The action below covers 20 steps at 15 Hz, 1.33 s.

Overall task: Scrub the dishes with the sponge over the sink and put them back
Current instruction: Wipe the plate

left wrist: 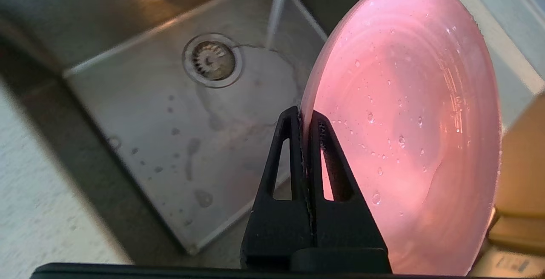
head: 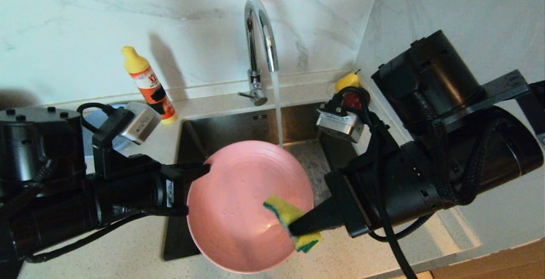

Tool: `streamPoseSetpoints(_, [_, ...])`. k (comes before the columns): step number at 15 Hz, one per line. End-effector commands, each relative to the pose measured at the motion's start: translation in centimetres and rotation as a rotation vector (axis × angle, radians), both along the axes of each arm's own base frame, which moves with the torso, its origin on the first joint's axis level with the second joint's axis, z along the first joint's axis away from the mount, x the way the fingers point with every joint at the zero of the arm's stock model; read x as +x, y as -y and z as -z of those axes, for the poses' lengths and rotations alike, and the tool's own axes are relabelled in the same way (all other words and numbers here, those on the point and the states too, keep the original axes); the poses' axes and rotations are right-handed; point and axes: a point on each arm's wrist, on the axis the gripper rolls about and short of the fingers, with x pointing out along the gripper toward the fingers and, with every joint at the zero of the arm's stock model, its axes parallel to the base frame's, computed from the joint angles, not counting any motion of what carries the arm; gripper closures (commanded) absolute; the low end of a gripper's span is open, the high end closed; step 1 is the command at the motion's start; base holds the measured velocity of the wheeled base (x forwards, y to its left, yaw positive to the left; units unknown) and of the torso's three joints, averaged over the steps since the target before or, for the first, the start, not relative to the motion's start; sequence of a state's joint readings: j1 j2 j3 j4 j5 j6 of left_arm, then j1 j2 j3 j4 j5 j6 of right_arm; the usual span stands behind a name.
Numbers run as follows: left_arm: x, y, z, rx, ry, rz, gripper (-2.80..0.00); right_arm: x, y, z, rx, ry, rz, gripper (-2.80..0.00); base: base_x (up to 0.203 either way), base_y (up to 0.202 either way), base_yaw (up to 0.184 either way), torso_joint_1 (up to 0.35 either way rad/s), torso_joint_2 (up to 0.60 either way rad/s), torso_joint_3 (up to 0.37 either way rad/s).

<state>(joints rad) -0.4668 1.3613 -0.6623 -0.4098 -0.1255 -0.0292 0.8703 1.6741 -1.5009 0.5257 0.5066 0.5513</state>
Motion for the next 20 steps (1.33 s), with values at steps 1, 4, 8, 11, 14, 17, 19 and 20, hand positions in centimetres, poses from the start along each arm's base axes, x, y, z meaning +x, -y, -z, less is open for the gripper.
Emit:
streamPoseSetpoints(1, [0.0,0.5,0.1,0.009,0.002,0.021,0.00,0.1,-1.4,1.0,-0.026,-0.026,-0.026,0.00,0.000,0.000,0.000,0.000,0.00,0.000])
streamPoseSetpoints(4, [0.0,0.5,0.2,0.024,0.008,0.021,0.00,0.2,-2.8,1.8,-0.052,-0.045,-0.051,0.00,0.000,0.000,0.000,0.000,0.00,0.000])
streamPoseSetpoints(8, [0.4,0.7,0.5,0.050,0.019,0.026,0.00,0.7,-4.8,3.1,-0.097,-0.079,-0.076,0.00,0.000,0.000,0.000,0.000,0.00,0.000])
streamPoseSetpoints(11, [0.6,0.8,0.3,0.042,0.044,0.028,0.00,0.9,-6.4,4.3,-0.127,-0.098,-0.097,0.00,0.000,0.000,0.000,0.000,0.00,0.000])
streamPoseSetpoints(14, [0.5,0.7,0.4,0.042,0.044,0.028,0.00,1.5,-7.5,4.8,-0.148,-0.115,-0.099,0.00,0.000,0.000,0.000,0.000,0.00,0.000])
streamPoseSetpoints(17, [0.3,0.6,0.4,0.043,0.045,0.029,0.00,2.0,-8.4,5.6,-0.161,-0.126,-0.103,0.00,0.000,0.000,0.000,0.000,0.00,0.000])
streamPoseSetpoints(19, [0.2,0.6,0.6,0.045,0.041,0.030,0.00,2.2,-8.7,5.5,-0.154,-0.121,-0.100,0.00,0.000,0.000,0.000,0.000,0.00,0.000])
streamPoseSetpoints(20, [0.0,0.5,0.6,0.045,0.042,0.032,0.00,2.3,-8.6,5.2,-0.145,-0.114,-0.098,0.00,0.000,0.000,0.000,0.000,0.00,0.000])
